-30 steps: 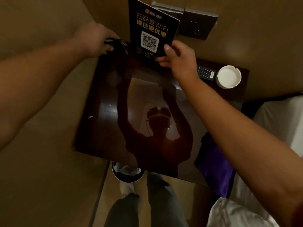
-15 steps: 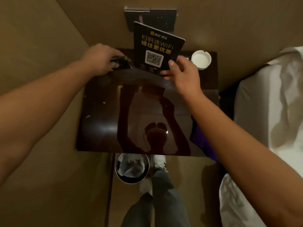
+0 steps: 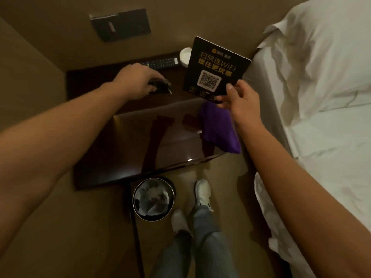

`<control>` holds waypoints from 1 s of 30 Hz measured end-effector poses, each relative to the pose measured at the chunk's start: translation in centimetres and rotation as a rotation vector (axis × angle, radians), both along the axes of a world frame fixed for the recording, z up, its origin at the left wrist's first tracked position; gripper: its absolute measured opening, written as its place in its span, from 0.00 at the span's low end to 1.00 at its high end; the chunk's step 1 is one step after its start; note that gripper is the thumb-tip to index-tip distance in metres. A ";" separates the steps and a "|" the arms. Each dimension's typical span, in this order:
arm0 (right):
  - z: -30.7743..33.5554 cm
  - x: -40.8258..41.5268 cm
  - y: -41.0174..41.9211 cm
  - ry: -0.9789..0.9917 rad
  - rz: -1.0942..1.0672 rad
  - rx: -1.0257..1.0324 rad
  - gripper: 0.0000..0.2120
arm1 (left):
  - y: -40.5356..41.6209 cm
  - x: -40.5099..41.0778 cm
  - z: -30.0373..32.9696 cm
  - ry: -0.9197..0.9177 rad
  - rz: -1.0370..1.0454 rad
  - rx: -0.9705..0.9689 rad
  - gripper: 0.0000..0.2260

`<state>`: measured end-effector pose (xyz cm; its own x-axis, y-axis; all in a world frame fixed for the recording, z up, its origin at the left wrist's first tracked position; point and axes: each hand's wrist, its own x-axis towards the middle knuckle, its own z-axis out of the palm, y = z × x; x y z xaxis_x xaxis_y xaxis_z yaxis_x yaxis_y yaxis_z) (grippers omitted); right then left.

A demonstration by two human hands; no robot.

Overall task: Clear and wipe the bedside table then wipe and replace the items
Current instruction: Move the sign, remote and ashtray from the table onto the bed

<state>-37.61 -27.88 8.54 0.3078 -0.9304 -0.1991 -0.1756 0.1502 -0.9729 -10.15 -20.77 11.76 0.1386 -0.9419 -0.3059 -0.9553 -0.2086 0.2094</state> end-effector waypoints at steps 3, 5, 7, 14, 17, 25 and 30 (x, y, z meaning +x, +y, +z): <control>0.4 -4.4 0.7 0.037 -0.076 -0.020 0.09 | -1.3 -3.9 0.0 0.029 -0.080 -0.025 0.20; 0.6 -7.1 1.2 0.057 -0.129 -0.021 0.10 | -2.0 -6.4 -0.1 0.034 -0.135 -0.037 0.20; 0.7 -9.9 1.7 0.063 -0.186 -0.015 0.10 | -2.7 -8.8 -0.4 0.043 -0.190 -0.054 0.20; 1.0 -21.2 3.9 0.142 -0.326 -0.025 0.09 | -6.0 -19.9 -0.3 0.104 -0.361 -0.021 0.19; 1.1 -27.5 5.2 0.165 -0.410 -0.017 0.09 | -6.7 -26.5 0.0 0.140 -0.454 -0.032 0.19; 0.7 -41.8 10.2 0.147 -0.618 0.013 0.08 | -5.9 -42.6 0.1 0.124 -0.658 -0.046 0.19; -0.5 -49.2 13.8 0.139 -0.708 0.039 0.08 | -4.8 -51.2 -0.9 0.109 -0.715 -0.015 0.19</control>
